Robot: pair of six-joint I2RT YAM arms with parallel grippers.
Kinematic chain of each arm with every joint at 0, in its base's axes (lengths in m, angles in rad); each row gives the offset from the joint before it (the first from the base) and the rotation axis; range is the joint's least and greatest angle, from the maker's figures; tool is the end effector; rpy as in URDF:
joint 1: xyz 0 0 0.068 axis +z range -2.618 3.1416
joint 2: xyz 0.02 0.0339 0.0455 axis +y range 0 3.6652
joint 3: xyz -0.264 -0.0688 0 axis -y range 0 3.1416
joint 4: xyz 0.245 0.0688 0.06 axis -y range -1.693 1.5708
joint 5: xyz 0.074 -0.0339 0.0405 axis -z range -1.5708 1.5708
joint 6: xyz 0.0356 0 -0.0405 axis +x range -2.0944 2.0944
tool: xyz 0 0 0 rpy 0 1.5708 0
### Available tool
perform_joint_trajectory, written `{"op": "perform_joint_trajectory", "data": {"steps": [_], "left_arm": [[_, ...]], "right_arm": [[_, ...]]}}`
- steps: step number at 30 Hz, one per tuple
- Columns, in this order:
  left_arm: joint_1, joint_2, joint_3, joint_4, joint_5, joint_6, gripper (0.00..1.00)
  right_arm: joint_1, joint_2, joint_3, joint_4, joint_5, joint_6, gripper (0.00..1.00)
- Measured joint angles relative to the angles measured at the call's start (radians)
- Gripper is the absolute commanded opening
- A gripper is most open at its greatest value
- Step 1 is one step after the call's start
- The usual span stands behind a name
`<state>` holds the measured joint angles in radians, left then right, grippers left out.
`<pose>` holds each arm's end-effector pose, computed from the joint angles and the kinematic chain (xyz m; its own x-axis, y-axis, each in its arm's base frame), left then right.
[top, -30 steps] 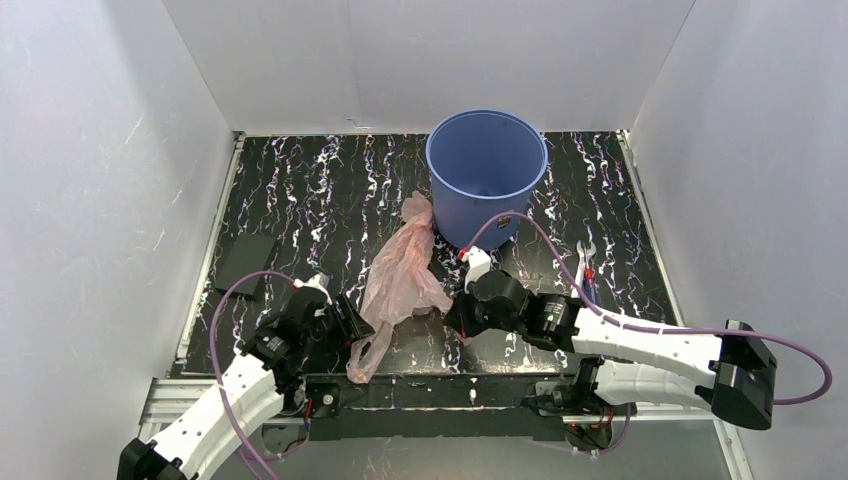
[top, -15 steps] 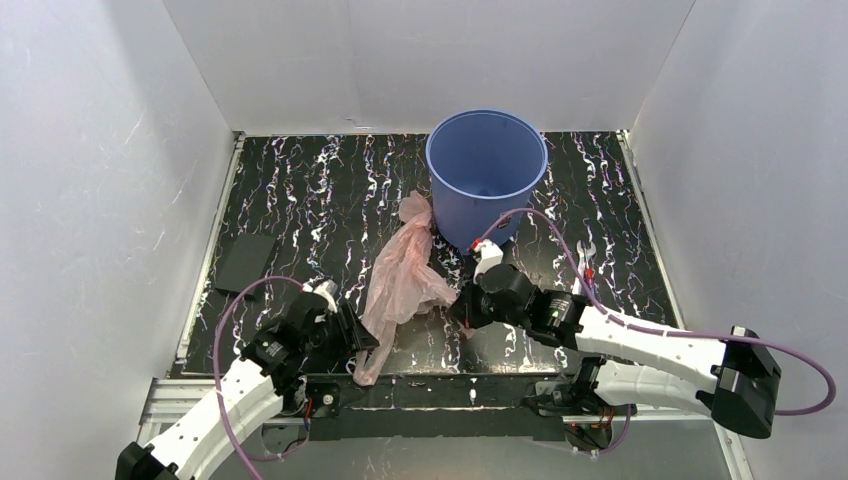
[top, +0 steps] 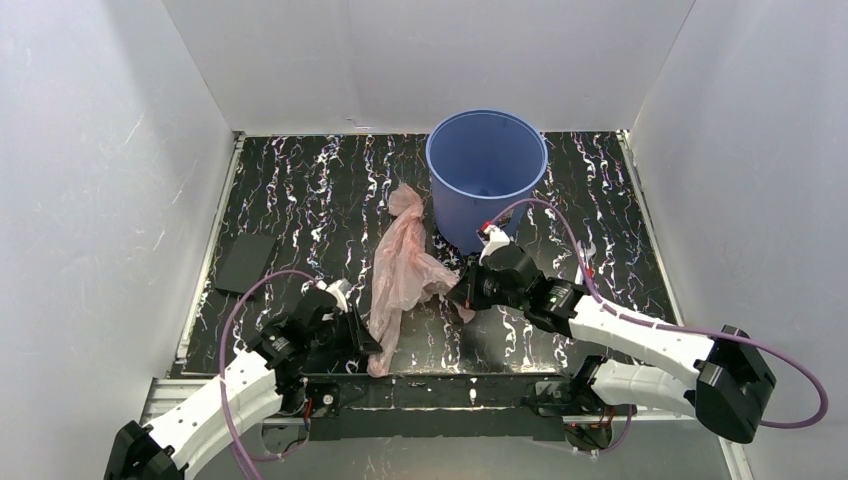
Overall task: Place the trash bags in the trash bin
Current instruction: Move the trash bin to the center of the board, then unfold the trash bag at the center of the board.
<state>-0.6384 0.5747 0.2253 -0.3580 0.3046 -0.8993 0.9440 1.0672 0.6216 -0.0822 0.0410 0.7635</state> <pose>0.0990 -0.0868 0.1593 -0.9131 -0.2525 -0.3203 0.0590 0.6953 -0.7163 0.1385 0.1888 0.2381 -0.7586 0.1304 -0.6384 -0.3653 0.7261 0.5824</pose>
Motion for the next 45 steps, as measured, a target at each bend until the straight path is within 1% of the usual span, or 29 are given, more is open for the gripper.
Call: {"op": "perform_joint_trajectory", "data": {"steps": [2,4,7,12,15,20,25,28,33,34,35,36,37,39,41,43,45], "left_arm": [[-0.001,0.024,0.001,0.019,-0.003,-0.002,0.09],[-0.001,0.060,0.016,0.021,-0.013,0.000,0.00],[-0.001,0.148,0.084,0.021,-0.044,0.008,0.00],[-0.001,0.283,0.211,0.029,-0.081,0.034,0.00],[-0.001,0.323,0.264,0.029,-0.110,0.047,0.00],[-0.002,0.367,0.321,0.005,-0.165,0.064,0.00],[-0.003,0.435,0.368,-0.010,-0.193,0.086,0.00],[-0.003,0.467,0.380,-0.021,-0.203,0.098,0.00],[-0.004,0.457,0.393,-0.075,-0.254,0.119,0.00],[-0.005,0.449,0.397,-0.093,-0.274,0.122,0.05],[-0.005,0.436,0.402,-0.117,-0.296,0.126,0.17],[-0.005,0.418,0.404,-0.140,-0.317,0.130,0.32],[-0.005,0.389,0.404,-0.164,-0.337,0.130,0.41],[-0.005,0.353,0.401,-0.180,-0.348,0.135,0.48],[-0.005,0.302,0.374,-0.164,-0.343,0.129,0.51],[-0.005,0.246,0.300,-0.113,-0.311,0.112,0.51],[-0.006,0.208,0.202,-0.065,-0.273,0.084,0.55]], "right_arm": [[-0.016,0.003,0.000,0.026,0.001,0.006,0.01],[-0.033,0.014,0.003,0.043,0.010,0.009,0.01],[-0.054,0.031,0.008,0.056,0.054,0.005,0.01],[-0.074,0.057,0.058,0.058,0.188,-0.060,0.01],[-0.093,0.087,0.083,0.105,0.275,-0.115,0.01],[-0.150,0.156,0.084,0.175,0.327,-0.178,0.01],[-0.240,0.258,0.124,0.210,0.289,-0.227,0.01],[-0.282,0.288,0.163,0.204,0.256,-0.242,0.01],[-0.308,0.287,0.190,0.187,0.102,-0.248,0.01],[-0.308,0.278,0.180,0.185,0.058,-0.247,0.01],[-0.307,0.261,0.164,0.182,0.016,-0.245,0.01],[-0.306,0.240,0.145,0.177,-0.017,-0.243,0.01],[-0.303,0.207,0.119,0.165,-0.050,-0.239,0.01],[-0.297,0.128,0.063,0.138,-0.106,-0.222,0.01],[-0.290,0.053,0.008,0.127,-0.146,-0.200,0.01],[-0.286,-0.019,-0.057,0.122,-0.176,-0.171,0.01],[-0.285,-0.071,-0.117,0.098,-0.186,-0.146,0.01]]}}
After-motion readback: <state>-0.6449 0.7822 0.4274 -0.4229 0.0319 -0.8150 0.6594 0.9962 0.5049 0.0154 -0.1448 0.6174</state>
